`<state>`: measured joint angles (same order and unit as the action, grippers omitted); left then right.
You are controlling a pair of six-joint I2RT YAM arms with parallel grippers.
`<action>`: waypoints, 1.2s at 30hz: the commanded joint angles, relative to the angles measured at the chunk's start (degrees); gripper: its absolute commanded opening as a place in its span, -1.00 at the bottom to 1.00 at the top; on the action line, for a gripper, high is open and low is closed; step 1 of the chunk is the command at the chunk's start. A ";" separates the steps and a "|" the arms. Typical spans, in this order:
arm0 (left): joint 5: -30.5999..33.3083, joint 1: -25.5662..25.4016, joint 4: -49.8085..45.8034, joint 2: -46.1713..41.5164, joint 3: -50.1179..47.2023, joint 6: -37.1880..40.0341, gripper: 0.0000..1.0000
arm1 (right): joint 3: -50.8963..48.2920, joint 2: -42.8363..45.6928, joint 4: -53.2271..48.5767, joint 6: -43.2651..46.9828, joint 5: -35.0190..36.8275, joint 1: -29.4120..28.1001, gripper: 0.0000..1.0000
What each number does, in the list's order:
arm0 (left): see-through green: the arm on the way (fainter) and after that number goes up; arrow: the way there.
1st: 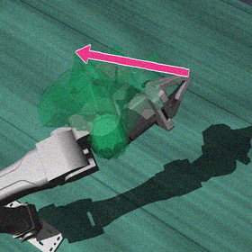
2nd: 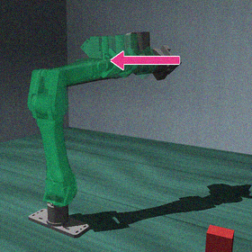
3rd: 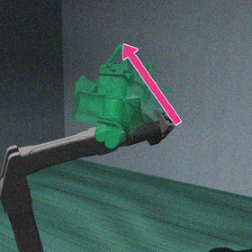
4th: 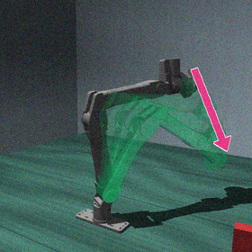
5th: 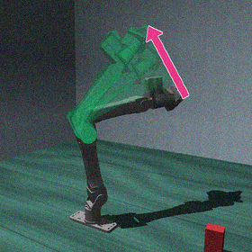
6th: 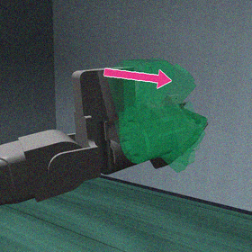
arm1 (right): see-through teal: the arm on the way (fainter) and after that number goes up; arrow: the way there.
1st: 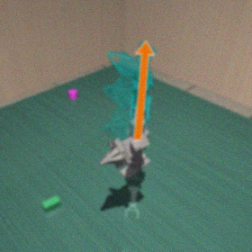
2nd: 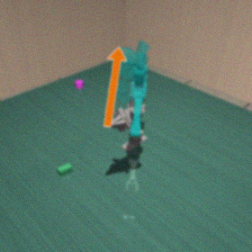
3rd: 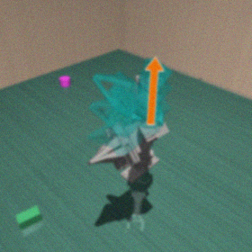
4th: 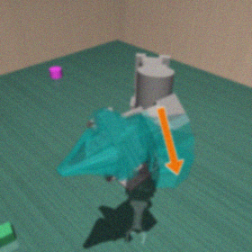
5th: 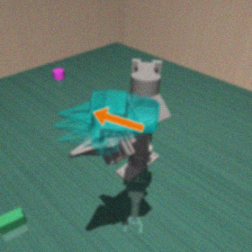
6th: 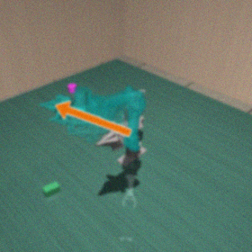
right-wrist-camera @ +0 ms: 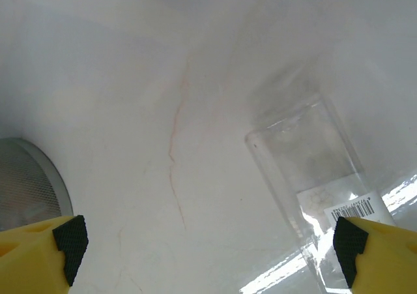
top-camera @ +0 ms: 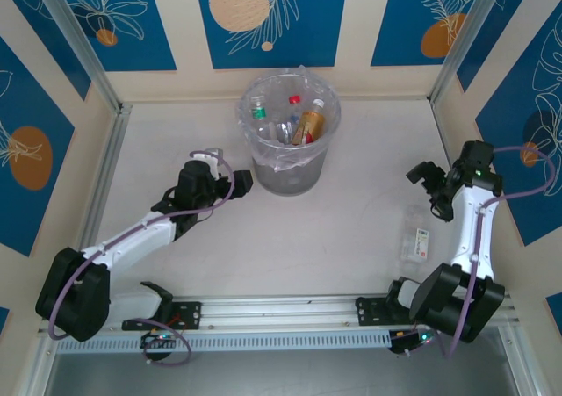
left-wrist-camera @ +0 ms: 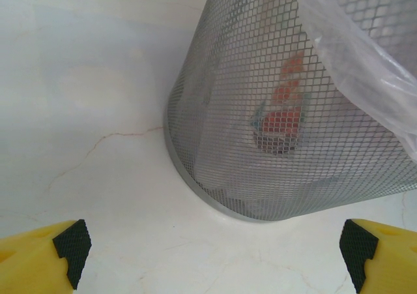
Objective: Put the plastic bottles in the bin
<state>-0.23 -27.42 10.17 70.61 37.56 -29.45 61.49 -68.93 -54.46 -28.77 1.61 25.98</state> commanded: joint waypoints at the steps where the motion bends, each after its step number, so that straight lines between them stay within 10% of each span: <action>1: 1.57 0.44 0.41 -0.41 0.75 2.39 0.99 | 0.47 -3.44 -1.18 -0.30 0.55 1.03 0.99; 13: 4.78 0.54 0.03 -3.70 -2.38 4.49 0.99 | -2.66 -11.86 1.94 -1.60 6.38 3.55 0.99; 36: 5.16 1.58 0.57 -5.39 -4.34 5.74 0.99 | -11.99 -13.32 6.69 -9.25 -9.68 -0.35 0.99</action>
<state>5.02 -26.63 9.45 64.99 33.65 -23.97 50.83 -84.66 -47.99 -34.22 -1.87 26.41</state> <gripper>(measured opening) 0.995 0.995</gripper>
